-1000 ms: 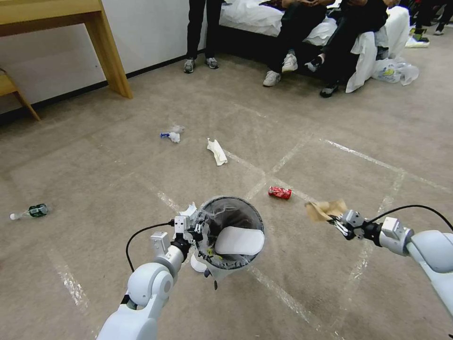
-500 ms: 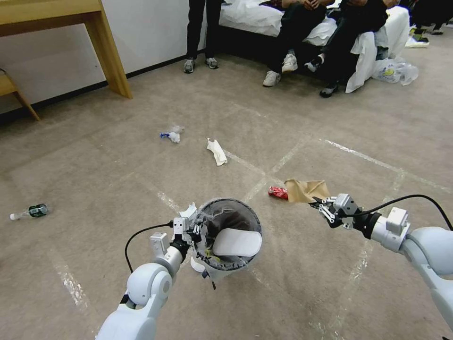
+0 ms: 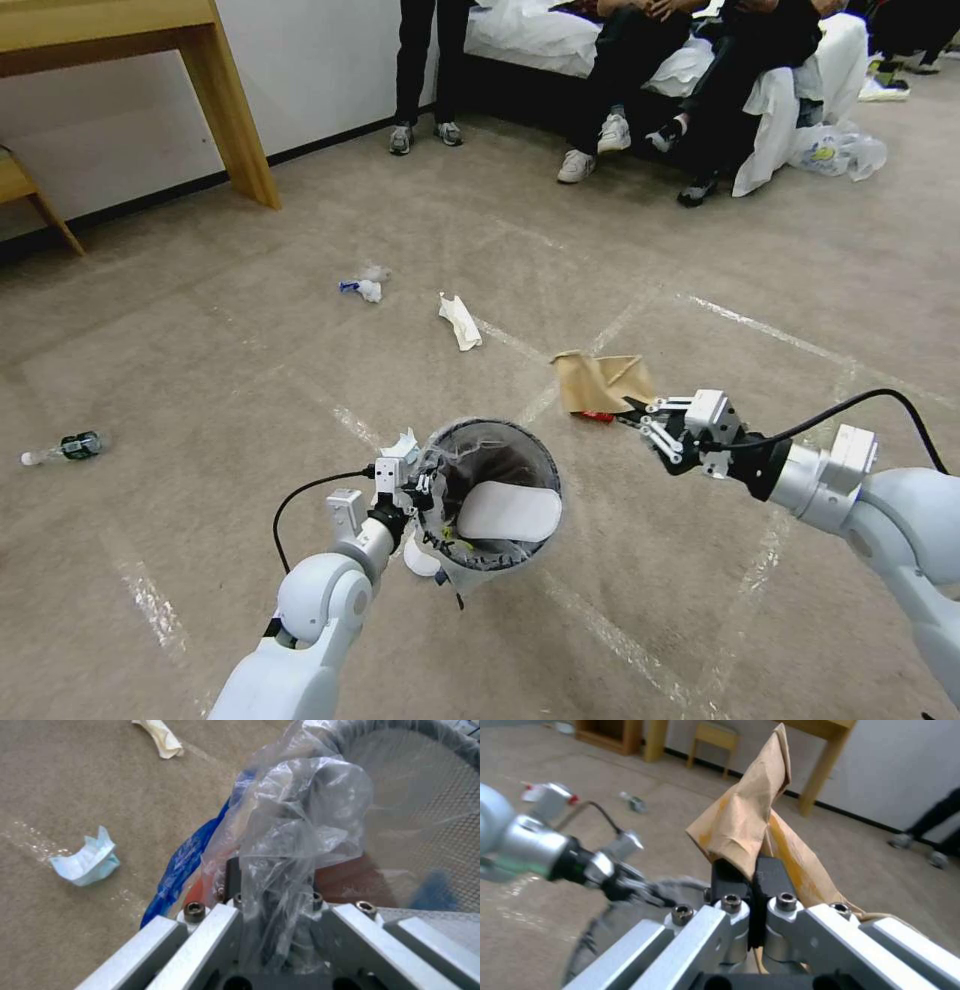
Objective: Pick up the trash bin and place the garbage on the floor into it.
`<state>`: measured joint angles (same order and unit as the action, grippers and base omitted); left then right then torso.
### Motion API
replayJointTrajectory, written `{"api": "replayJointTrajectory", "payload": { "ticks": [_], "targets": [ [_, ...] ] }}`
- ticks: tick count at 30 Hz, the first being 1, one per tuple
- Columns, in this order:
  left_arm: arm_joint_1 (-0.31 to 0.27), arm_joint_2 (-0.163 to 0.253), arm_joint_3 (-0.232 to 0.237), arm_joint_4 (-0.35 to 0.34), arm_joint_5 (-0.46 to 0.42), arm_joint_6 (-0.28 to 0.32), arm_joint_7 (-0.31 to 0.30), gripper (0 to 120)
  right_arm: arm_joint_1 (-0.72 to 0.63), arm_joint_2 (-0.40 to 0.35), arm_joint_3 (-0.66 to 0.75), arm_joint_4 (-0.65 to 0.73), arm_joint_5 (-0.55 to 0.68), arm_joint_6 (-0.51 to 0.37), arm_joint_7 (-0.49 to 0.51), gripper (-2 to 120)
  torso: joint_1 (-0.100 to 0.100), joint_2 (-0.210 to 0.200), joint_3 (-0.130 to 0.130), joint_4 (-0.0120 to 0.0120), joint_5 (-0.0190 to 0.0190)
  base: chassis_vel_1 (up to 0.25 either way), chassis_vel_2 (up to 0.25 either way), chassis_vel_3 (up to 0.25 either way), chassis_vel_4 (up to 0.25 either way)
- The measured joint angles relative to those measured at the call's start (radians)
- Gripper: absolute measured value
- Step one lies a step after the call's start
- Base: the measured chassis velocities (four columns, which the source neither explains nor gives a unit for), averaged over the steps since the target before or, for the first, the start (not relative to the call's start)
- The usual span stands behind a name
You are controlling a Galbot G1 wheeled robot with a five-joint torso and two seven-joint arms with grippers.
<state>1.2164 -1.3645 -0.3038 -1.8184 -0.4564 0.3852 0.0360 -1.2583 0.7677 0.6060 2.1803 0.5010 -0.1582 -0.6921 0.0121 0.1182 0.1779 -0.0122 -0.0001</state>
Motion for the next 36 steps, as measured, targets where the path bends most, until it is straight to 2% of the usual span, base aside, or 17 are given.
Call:
{"api": "replayJointTrajectory", "payload": {
  "ticks": [13,18,36],
  "targets": [
    [0.006,-0.027,0.024,-0.024,0.012,0.006,0.004,1,0.028,0.02,-0.123,0.031,-0.028,-0.017,0.003,0,0.0,0.0,0.0,0.0001,0.0001,0.0,0.0,0.0,0.0],
    [0.003,-0.046,0.045,-0.032,0.011,0.011,0.011,1,-0.013,0.054,-0.159,0.022,-0.09,-0.012,-0.018,0,0.0,0.0,0.0,0.0,0.0002,0.0,0.0,0.0,0.0],
    [0.011,-0.05,0.056,-0.049,-0.005,0.02,0.012,1,-0.041,0.099,-0.212,-0.046,-0.197,0.021,-0.04,0,0.0,0.0,0.0,0.0001,0.0001,0.0,0.0,0.0,0.0]
  ]
}}
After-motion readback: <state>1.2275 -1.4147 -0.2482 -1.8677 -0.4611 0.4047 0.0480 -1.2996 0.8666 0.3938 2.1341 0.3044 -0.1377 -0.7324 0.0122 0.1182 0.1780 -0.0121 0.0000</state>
